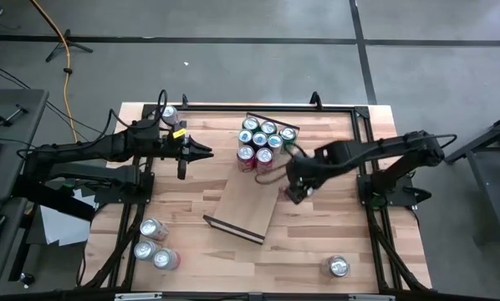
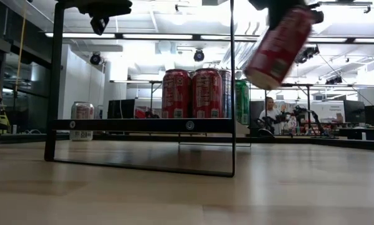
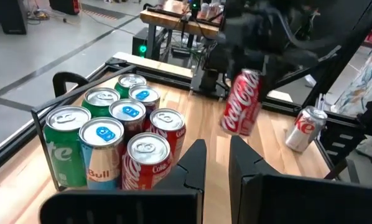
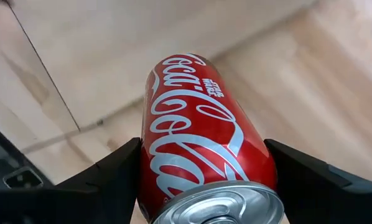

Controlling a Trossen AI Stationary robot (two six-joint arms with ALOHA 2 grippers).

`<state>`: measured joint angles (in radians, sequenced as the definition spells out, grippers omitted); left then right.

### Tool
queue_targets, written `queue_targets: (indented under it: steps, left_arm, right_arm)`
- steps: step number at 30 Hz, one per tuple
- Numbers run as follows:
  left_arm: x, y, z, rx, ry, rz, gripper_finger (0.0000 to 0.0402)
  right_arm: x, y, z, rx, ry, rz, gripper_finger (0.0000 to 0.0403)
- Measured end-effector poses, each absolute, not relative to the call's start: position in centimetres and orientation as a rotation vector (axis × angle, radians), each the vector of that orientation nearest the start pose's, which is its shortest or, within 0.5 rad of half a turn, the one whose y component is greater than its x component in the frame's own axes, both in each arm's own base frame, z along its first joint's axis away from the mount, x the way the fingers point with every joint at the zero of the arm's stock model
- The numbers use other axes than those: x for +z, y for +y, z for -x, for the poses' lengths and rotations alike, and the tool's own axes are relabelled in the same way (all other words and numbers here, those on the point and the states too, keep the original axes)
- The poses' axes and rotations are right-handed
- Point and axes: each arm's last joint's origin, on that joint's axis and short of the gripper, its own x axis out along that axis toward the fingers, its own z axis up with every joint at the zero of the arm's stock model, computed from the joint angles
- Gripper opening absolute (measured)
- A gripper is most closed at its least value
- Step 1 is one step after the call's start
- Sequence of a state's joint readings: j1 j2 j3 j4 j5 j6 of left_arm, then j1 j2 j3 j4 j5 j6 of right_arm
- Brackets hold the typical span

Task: Place canned beverage on shelf
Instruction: Put the red soda can on the shelf aligned with the other red soda can

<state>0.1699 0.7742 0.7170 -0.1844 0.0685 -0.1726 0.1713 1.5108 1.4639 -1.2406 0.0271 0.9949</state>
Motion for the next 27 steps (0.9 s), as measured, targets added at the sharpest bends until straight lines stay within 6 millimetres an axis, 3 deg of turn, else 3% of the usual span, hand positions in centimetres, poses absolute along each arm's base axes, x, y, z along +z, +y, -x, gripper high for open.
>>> queue_targets:
  steps: [5, 11, 27]
  left_arm:
    - [31.1, 2.7, -17.1, 0.121, 0.228, 0.2, 0.0]
    - [31.1, 2.7, -17.1, 0.126, 0.228, 0.201, 0.0]
    - [31.2, 2.8, -17.1, 0.169, 0.209, 0.291, 0.0]
  right_arm:
    - [33.4, 1.8, -27.9, -0.559, 1.172, -0.705, 0.029]
    - [32.0, -0.6, -29.1, -0.589, 1.22, -0.684, 0.029]
    - [29.4, -1.4, -33.4, -0.463, 1.377, -0.374, 0.029]
